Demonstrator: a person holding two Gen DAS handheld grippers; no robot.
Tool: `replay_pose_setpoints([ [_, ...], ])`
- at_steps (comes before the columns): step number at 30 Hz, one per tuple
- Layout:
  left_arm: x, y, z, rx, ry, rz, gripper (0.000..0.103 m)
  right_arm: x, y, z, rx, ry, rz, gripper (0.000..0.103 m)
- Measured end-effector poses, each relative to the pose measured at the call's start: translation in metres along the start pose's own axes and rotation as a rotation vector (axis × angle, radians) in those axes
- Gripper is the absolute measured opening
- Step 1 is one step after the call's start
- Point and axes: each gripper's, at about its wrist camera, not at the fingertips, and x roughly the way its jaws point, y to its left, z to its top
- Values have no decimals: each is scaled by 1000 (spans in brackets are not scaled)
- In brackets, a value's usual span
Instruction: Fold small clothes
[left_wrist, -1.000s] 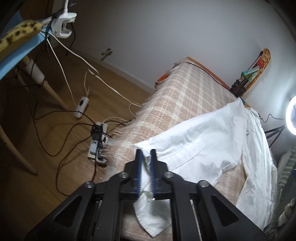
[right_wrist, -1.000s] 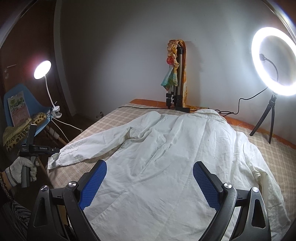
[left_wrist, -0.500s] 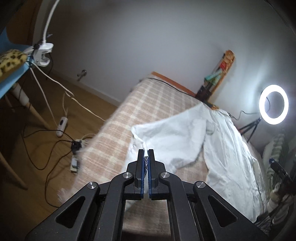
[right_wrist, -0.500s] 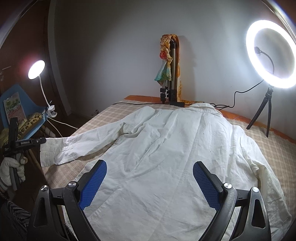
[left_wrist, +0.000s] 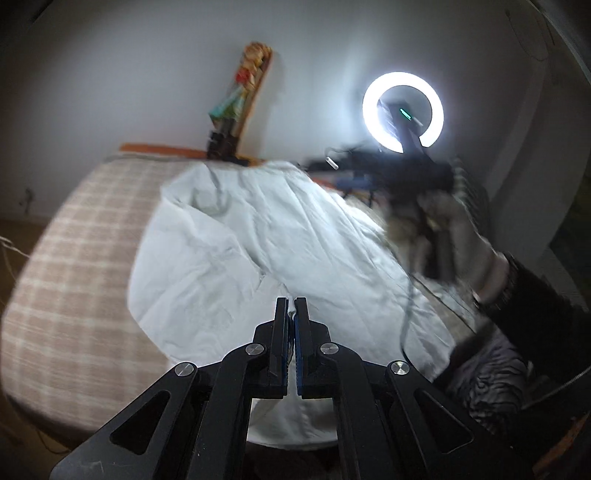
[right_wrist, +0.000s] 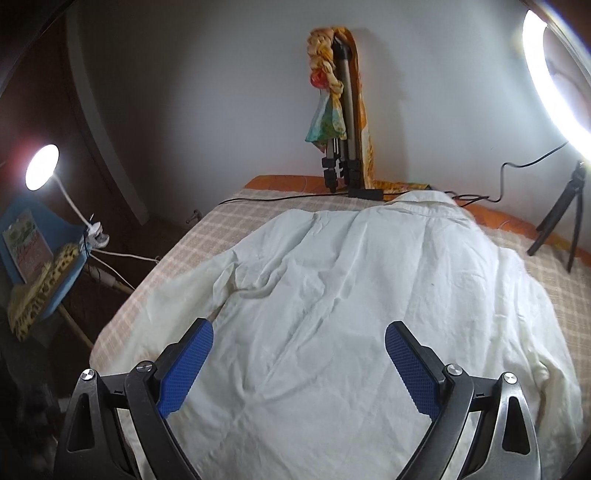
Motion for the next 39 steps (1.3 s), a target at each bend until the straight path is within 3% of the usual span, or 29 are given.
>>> replay_pose_setpoints([
  [6,20,-7,-17,-20,89,-58,1,74,4,48,38,122,59,77],
  [11,29,-3,-16,-31,106,-71,1,136,30,82,53,214,131,72],
  [14,34,-3,-20,-29,128,-89,1,174,63,99,-37,255,77,72],
  [19,33,0,-24,-31,149,-104,1,239,90,112,-176,384,-113,69],
  [22,30,6,-22,-44,145,-105,1,266,82,113,-155,424,-180,55],
  [23,28,7,-21,-44,141,-105,1,270,77,112,-145,430,-196,33],
  [24,26,7,-20,-41,136,-104,1,273,71,112,-129,437,-201,21],
  [25,24,6,-19,-37,132,-106,1,271,66,113,-108,423,-194,17],
  [26,23,6,-18,-35,130,-111,1,268,61,115,-90,414,-179,1],
  [34,33,-23,-29,37,190,-161,1,192,0,135,39,245,-109,0],
  [36,37,-27,-33,55,213,-163,1,174,-23,135,106,213,-57,0],
  [37,39,-27,-34,58,223,-167,1,171,-34,131,125,222,-57,0],
  [39,43,-31,-37,68,242,-175,1,172,-50,121,115,258,-144,1],
])
